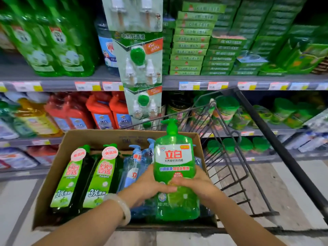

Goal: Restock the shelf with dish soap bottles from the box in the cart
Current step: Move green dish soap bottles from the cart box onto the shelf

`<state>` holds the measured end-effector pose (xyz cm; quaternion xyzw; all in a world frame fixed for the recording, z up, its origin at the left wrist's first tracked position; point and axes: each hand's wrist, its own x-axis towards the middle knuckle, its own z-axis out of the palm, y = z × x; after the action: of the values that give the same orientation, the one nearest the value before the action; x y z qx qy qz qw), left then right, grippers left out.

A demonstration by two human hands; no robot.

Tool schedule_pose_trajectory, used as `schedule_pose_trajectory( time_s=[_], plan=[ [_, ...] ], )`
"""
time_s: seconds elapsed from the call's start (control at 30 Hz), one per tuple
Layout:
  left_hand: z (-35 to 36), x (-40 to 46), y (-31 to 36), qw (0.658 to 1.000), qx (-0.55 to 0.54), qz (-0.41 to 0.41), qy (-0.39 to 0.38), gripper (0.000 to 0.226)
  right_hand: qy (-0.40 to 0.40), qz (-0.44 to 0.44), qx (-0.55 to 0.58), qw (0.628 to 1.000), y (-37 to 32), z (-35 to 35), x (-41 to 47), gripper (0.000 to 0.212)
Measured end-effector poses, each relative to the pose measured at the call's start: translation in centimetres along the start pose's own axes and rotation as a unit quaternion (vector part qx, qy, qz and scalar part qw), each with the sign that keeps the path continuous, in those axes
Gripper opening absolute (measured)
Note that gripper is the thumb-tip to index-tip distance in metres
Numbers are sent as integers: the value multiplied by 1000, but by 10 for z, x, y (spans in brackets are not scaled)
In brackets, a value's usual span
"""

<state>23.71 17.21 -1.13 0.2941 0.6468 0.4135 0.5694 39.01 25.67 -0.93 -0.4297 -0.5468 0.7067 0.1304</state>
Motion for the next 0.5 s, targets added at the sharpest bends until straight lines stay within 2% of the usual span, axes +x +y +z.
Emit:
schedule_pose_trajectory(
  time_s=[0.13, 0.27, 0.5],
  plan=[
    [-28, -19, 24, 996, 21, 68, 58, 64, -45, -68, -27, 996, -38, 22, 3, 57],
    [-77, -55, 38, 985, 49, 115, 121, 73, -116, -112, -60, 985, -77, 68, 6, 35],
    [-206, -160, 24, 952, 65, 169, 245, 73, -187, -190, -111, 958, -112, 230, -1, 41]
  ],
)
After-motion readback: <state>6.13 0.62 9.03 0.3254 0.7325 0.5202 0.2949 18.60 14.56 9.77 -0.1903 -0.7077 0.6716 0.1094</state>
